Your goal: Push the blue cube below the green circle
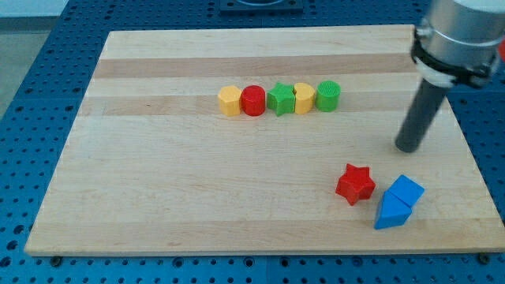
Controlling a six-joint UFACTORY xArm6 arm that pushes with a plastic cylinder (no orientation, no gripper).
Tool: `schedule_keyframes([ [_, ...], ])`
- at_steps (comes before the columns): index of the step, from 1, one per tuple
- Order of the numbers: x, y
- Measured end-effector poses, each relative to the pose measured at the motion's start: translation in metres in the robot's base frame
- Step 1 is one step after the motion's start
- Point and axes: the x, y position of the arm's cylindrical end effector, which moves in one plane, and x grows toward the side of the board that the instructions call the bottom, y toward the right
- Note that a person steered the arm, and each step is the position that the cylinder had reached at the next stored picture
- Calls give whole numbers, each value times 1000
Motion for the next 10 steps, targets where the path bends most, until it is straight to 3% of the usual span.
schedule_keyframes([
  [3, 94, 13],
  [4, 100, -15],
  [7, 90, -43],
  [10, 46, -53],
])
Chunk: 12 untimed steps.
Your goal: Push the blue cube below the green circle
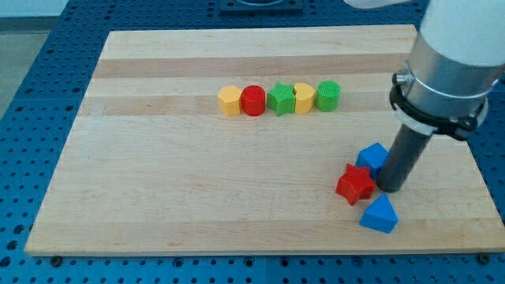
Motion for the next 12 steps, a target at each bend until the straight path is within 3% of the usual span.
schedule_keyframes([
  [4, -39, -20],
  [8, -77, 17],
  [12, -77, -47],
])
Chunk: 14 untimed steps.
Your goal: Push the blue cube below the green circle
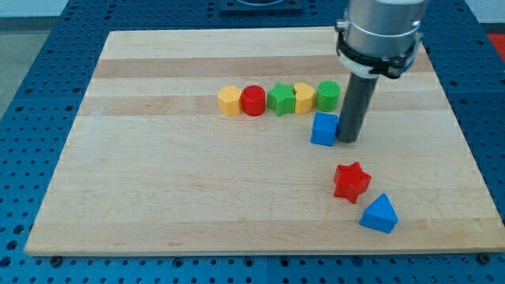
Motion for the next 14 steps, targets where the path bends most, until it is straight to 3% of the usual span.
schedule_keyframes([
  [4, 0, -45],
  [8, -8, -46],
  [10, 25, -49],
  [14, 17, -73],
])
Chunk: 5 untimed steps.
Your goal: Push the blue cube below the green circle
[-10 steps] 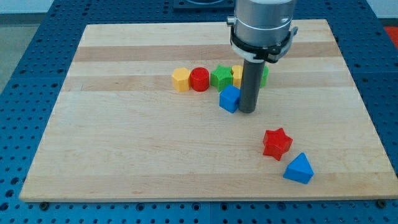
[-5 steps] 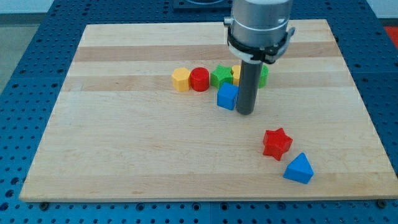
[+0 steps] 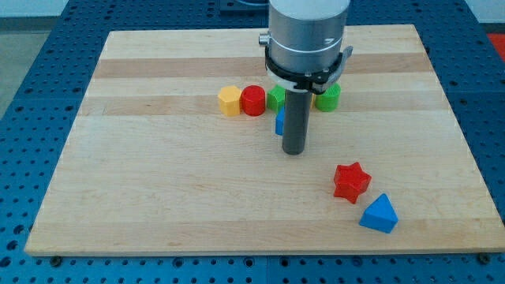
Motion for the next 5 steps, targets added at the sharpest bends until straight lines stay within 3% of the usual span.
schedule_keyframes([
  [5, -13, 0],
])
